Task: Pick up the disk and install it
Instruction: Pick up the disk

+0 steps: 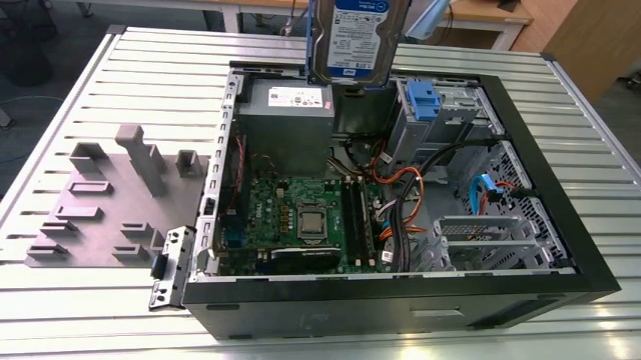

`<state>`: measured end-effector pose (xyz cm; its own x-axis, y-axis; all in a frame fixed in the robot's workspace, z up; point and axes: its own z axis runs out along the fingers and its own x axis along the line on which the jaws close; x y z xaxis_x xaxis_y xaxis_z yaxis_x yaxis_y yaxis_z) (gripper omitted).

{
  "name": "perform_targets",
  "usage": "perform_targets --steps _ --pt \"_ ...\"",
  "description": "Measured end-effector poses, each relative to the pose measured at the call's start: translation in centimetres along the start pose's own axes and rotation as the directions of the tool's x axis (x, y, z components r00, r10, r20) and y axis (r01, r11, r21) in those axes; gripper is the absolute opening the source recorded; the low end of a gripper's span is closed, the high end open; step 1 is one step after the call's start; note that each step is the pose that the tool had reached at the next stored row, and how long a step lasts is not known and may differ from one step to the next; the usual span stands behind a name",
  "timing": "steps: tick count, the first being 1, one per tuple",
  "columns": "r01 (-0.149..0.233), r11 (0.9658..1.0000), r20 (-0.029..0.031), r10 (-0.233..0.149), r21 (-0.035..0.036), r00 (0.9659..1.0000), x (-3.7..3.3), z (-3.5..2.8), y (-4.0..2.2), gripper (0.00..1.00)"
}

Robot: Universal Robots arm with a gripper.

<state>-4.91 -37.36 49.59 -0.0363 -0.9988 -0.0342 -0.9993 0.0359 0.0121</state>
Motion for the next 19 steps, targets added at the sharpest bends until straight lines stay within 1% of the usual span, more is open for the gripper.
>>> perform_targets --steps 2,11,15,19 --pt "0.0 1.0 0.0 0.0 0.0 1.0 -0.01 0.0 -0.1 0.35" --pt "0.0 1.0 -0.0001 0.0 0.0 1.0 0.03 0.0 -0.13 0.35" --pt "0.0 1.0 -0.0005 0.0 0.0 1.0 0.3 -0.01 -0.14 0.35" --pt "0.0 1.0 -0.0016 0.0 0.0 1.0 0.8 -0.03 -0.15 0.35"
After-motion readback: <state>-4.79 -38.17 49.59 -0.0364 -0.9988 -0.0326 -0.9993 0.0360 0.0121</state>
